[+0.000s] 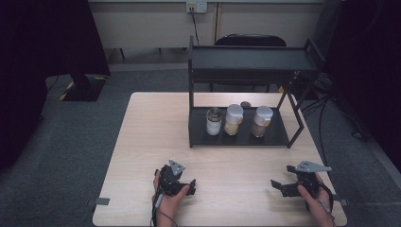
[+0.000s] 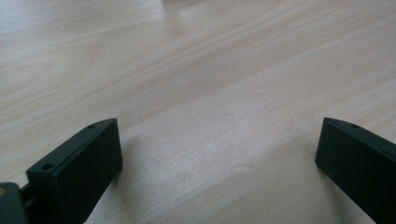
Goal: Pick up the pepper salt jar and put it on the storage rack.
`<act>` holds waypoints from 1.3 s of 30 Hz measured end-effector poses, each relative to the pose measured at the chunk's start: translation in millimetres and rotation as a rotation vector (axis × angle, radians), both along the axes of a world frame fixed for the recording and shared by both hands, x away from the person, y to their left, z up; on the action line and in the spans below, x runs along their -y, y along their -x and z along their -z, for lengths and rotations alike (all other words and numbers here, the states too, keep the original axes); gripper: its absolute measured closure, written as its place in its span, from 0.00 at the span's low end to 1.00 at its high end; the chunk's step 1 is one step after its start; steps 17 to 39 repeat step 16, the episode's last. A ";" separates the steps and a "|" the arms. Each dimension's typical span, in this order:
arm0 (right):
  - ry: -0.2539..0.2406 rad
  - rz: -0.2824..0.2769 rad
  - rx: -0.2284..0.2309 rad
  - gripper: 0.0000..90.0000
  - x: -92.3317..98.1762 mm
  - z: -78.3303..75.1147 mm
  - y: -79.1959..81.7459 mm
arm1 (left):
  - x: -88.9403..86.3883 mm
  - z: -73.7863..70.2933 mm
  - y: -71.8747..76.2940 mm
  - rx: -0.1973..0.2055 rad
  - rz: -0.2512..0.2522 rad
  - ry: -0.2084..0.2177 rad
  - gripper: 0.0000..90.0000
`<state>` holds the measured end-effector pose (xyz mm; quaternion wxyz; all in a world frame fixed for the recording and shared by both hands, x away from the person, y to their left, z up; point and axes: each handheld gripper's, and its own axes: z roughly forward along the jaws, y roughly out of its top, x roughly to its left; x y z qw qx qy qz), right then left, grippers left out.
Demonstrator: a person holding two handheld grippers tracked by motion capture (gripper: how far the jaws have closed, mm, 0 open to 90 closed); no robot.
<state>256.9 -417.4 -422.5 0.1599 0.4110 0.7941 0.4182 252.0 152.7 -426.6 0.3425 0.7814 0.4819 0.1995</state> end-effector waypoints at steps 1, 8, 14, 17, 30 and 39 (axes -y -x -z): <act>0.012 -0.004 -0.003 0.01 -0.9 -1.7 -0.1 | 0.0 0.0 0.0 0.000 0.000 0.000 0.00; 0.062 -0.005 -0.028 0.02 -6.1 -8.4 1.2 | 0.0 0.0 0.0 0.000 0.000 0.000 0.00; 0.098 -0.015 -0.045 0.02 -8.7 -9.3 -1.6 | 0.0 0.0 0.0 0.000 0.000 0.000 0.00; 0.106 -0.016 -0.057 0.02 -8.8 -9.0 -3.0 | 0.0 0.0 0.0 0.000 0.000 0.000 0.00; 0.106 -0.016 -0.057 0.02 -8.8 -9.0 -3.0 | 0.0 0.0 0.0 0.000 0.000 0.000 0.00; 0.106 -0.016 -0.057 0.02 -8.8 -9.0 -3.0 | 0.0 0.0 0.0 0.000 0.000 0.000 0.00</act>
